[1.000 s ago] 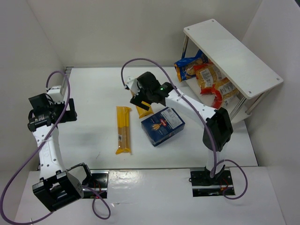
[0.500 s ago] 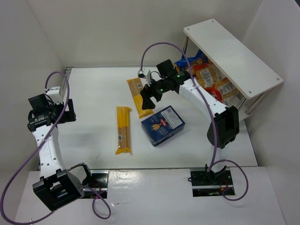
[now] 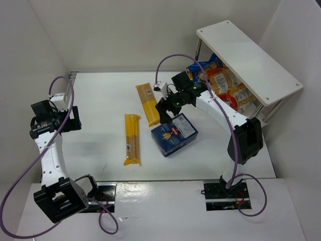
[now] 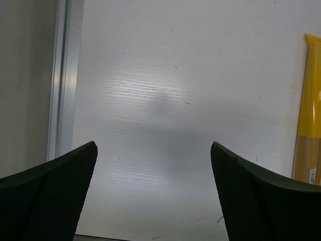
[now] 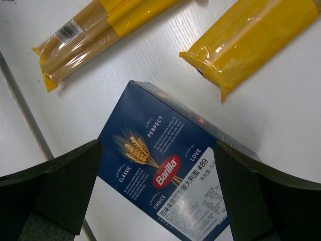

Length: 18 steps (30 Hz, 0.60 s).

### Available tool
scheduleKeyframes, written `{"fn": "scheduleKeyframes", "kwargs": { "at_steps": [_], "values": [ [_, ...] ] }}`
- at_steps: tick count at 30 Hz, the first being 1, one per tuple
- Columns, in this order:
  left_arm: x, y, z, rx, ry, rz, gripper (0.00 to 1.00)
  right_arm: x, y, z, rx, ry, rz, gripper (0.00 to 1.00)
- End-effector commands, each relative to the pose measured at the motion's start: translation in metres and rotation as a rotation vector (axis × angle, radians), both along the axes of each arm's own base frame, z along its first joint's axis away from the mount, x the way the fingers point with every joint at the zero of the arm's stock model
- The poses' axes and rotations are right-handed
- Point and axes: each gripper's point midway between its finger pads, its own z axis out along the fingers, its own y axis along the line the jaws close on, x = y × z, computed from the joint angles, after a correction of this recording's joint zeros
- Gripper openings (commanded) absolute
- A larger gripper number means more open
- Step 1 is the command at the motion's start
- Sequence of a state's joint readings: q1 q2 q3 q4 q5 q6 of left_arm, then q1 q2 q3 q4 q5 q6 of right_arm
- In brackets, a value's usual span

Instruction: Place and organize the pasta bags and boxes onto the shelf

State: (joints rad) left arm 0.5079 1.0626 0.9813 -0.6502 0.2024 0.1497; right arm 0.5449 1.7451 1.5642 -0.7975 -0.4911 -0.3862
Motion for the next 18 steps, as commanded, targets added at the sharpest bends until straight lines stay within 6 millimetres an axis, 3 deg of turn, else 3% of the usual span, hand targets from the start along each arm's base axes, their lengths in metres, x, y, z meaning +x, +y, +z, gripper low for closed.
{"fn": "scheduleKeyframes", "kwargs": {
  "at_steps": [1,12,18],
  "values": [
    [0.0039,0.0030,0.0033,0.000,-0.027,0.017,0.99,0.0031,-0.0032,0.0233,0.026,-0.080,0.005,0.99],
    [0.0039,0.0030,0.0033,0.000,-0.027,0.017,0.99,0.0039,0.0010,0.0319,0.043,-0.084,0.024,0.99],
    [0.0039,0.0030,0.0033,0.000,-0.027,0.017,0.99,0.0047,-0.0007,0.0243,0.026,-0.078,0.025,0.99]
  ]
}}
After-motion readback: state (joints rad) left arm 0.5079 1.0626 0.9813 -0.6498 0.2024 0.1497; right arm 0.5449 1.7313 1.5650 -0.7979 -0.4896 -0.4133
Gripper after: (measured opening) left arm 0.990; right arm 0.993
